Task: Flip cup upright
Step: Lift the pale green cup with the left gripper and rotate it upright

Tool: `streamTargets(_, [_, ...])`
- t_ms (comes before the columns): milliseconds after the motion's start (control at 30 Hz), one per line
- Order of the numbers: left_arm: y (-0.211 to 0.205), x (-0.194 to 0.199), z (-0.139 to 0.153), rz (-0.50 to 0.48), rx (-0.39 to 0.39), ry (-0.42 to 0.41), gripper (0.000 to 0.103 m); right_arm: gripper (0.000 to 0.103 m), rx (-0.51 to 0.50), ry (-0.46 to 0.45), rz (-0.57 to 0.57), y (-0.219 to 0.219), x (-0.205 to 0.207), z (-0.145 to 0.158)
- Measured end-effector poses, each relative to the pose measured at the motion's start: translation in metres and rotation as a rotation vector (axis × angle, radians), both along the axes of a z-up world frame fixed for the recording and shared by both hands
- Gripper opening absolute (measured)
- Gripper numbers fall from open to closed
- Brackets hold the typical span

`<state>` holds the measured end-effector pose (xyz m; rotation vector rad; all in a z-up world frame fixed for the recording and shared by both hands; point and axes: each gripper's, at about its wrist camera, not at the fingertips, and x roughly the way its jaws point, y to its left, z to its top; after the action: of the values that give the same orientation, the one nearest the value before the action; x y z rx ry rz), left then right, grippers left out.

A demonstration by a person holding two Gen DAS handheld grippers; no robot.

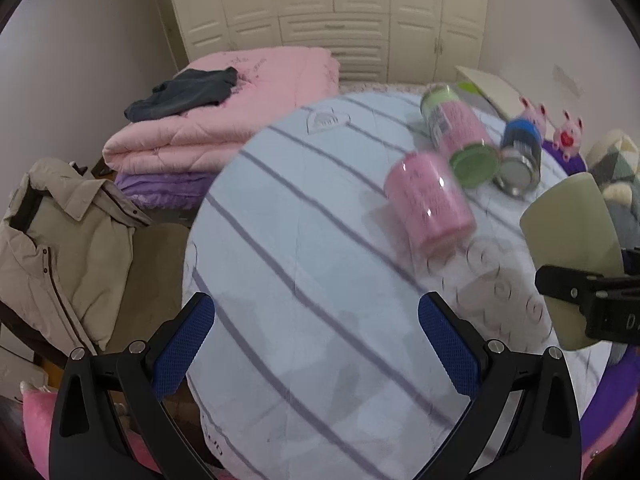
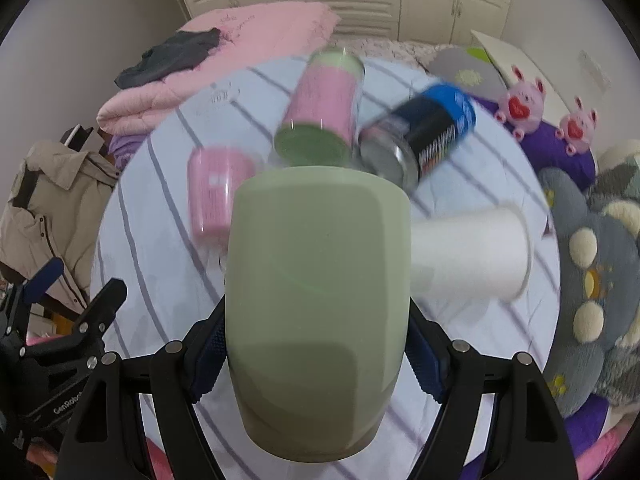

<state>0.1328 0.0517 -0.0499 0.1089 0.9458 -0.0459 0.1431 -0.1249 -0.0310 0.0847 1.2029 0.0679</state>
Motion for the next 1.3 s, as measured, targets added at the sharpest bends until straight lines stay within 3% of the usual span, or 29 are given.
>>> streamTargets(367, [0.007, -0.021, -0.026, -0.042, 0.048, 0.063, 0.103, 0.078, 0.030, 0.081, -0.036, 0.017, -0.033, -0.036])
streamTargets(800, [0.012, -0.027, -0.027, -0.036, 0.021, 0.069, 0.103, 0.079, 0.045, 0.080, -0.059, 0.017, -0.045, -0.037])
streamTargets(1300, [0.014, -0.042, -0.007, -0.004, -0.024, 0.030, 0.103, 0.079, 0.056, 0.015, -0.054, 0.016, -0.060, -0.014])
